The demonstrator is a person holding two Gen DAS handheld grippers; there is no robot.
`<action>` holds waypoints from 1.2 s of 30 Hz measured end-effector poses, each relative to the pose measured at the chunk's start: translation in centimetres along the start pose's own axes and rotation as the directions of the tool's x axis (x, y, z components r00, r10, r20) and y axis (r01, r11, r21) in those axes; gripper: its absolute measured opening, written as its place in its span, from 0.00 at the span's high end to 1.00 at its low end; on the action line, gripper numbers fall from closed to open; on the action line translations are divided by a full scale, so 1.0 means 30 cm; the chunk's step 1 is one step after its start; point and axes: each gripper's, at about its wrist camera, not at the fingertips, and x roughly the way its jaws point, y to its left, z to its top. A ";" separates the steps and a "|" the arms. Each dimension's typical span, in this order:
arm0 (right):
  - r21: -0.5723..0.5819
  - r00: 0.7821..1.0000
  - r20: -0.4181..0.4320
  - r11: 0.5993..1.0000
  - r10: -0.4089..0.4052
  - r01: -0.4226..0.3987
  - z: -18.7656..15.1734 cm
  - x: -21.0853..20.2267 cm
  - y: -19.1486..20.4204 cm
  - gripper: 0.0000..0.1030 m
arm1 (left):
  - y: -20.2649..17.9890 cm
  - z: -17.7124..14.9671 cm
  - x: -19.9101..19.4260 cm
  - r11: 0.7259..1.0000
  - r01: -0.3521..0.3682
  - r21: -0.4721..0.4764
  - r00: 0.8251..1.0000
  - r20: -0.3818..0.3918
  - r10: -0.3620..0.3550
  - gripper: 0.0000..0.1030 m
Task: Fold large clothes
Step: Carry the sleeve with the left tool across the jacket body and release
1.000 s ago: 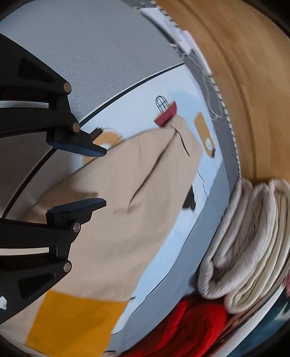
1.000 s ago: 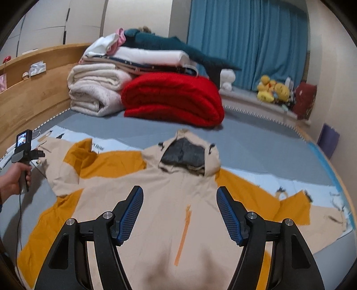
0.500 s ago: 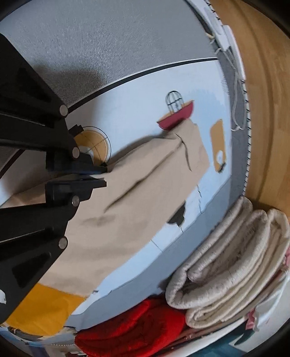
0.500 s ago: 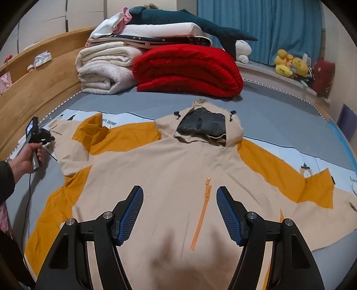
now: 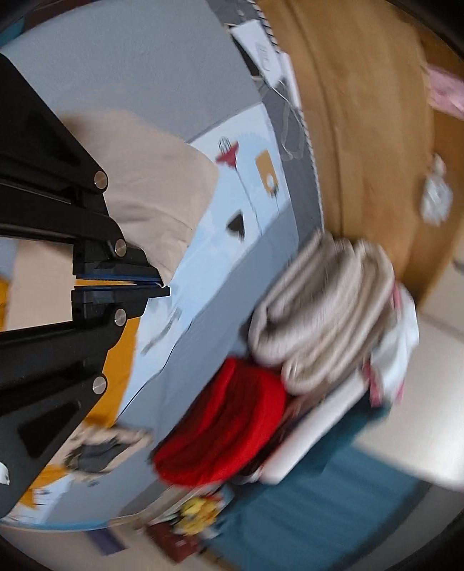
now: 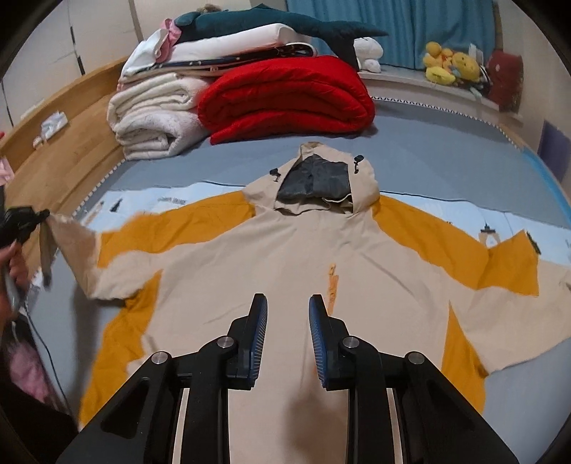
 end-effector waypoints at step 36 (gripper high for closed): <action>0.098 1.000 -0.014 0.995 0.017 -0.015 -0.142 -0.012 0.100 0.72 | -0.244 -0.481 0.247 0.981 0.171 0.094 0.780 -0.621 -0.077 0.64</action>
